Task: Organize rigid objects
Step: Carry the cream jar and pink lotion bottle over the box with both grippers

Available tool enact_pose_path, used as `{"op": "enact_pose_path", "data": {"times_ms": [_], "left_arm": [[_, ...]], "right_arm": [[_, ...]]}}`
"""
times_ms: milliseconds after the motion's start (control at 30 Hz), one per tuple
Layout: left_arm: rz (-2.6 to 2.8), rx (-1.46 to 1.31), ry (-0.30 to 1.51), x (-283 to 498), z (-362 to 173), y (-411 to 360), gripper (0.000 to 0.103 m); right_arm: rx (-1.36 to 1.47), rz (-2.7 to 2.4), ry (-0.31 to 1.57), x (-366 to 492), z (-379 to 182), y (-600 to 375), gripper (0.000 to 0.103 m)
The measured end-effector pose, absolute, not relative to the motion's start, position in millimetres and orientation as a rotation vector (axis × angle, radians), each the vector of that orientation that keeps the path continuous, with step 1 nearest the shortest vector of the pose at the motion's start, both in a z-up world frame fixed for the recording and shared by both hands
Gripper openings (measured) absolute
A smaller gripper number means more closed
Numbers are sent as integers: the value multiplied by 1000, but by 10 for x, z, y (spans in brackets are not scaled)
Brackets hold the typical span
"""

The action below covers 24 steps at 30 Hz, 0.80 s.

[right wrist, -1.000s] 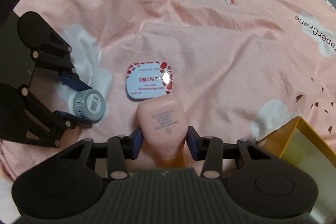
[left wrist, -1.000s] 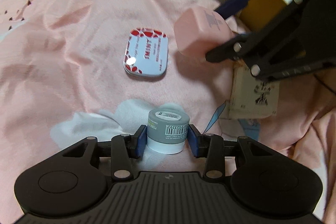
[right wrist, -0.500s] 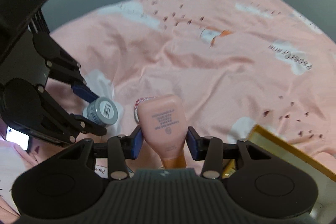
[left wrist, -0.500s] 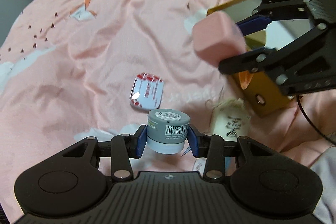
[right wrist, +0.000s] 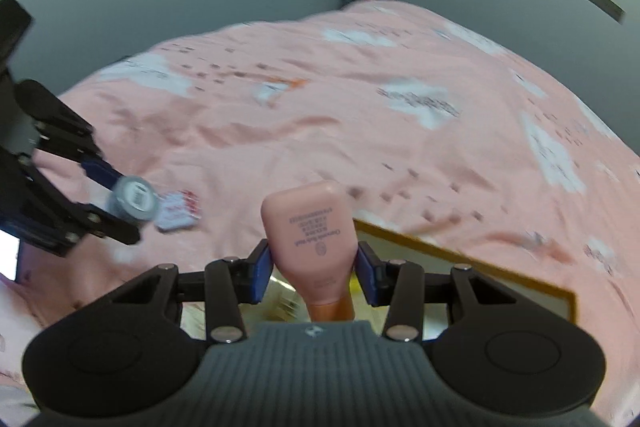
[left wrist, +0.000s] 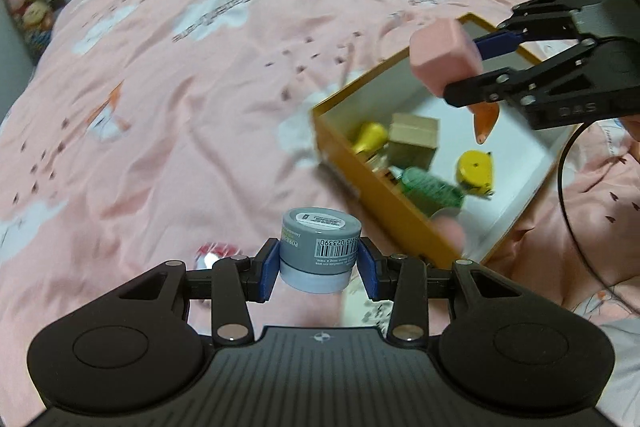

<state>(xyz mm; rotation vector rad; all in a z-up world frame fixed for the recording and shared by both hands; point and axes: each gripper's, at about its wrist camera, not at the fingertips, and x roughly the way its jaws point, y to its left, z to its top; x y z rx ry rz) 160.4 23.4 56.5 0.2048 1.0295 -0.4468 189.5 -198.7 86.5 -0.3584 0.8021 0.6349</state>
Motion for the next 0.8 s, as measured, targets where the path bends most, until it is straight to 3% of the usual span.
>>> {"op": "enact_pose_path", "data": {"times_ms": [800], "left_arm": [[-595,282,1040,2192,356,-555,47]], "right_arm": [[-233,404,1125,2665,-255,-2832,44]]}}
